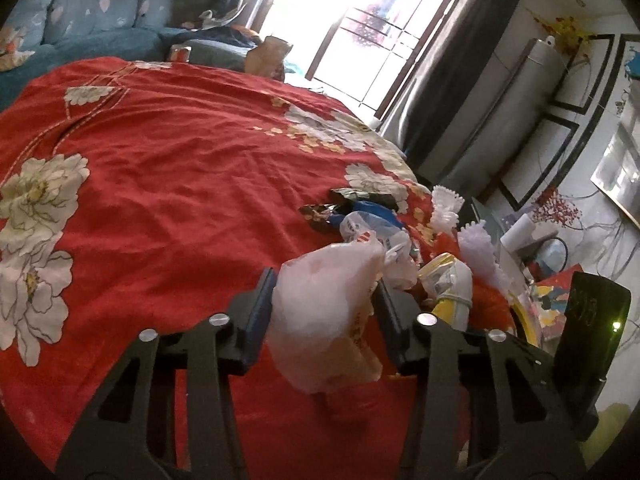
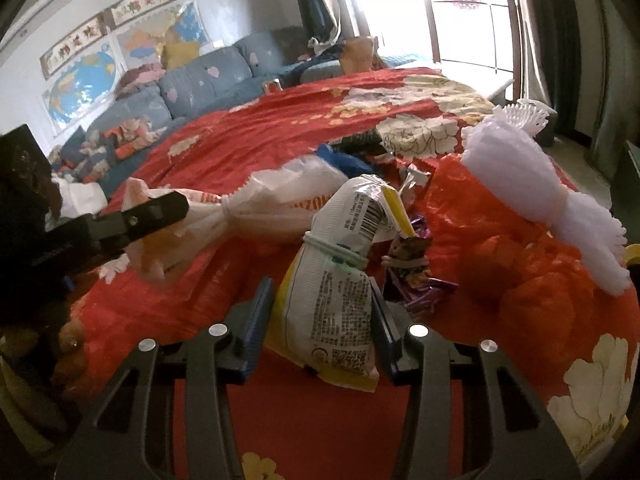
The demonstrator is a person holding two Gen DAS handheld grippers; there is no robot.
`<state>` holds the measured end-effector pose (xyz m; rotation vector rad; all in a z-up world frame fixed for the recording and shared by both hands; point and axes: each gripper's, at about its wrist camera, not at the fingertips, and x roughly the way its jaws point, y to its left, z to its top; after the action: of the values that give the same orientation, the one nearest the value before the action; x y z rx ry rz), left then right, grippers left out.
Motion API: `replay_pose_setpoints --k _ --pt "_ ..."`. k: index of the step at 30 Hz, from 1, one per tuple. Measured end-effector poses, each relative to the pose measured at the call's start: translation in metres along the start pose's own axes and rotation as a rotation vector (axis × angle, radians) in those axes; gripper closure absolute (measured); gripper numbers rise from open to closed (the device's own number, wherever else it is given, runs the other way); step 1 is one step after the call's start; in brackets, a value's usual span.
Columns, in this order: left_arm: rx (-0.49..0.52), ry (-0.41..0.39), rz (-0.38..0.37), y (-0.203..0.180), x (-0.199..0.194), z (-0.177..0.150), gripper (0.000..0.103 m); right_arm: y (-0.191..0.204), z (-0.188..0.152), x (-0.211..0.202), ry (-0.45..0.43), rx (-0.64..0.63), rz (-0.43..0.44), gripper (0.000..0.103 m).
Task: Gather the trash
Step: 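Grasp the white-and-yellow snack bag with the right tool while the left tool grasps the white plastic bag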
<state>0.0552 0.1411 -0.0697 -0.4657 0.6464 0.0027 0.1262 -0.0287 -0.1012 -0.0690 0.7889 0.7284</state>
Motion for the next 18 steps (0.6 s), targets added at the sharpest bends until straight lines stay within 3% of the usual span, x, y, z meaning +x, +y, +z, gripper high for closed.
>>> replay_pose_setpoints --k 6,18 --pt "0.035 -0.043 0.003 -0.008 -0.013 0.004 0.075 0.003 -0.001 -0.015 -0.03 -0.015 0.029 0.06" --pt "0.122 -0.152 -0.017 -0.044 -0.046 0.012 0.077 -0.012 0.006 -0.057 -0.114 0.022 0.026 0.06"
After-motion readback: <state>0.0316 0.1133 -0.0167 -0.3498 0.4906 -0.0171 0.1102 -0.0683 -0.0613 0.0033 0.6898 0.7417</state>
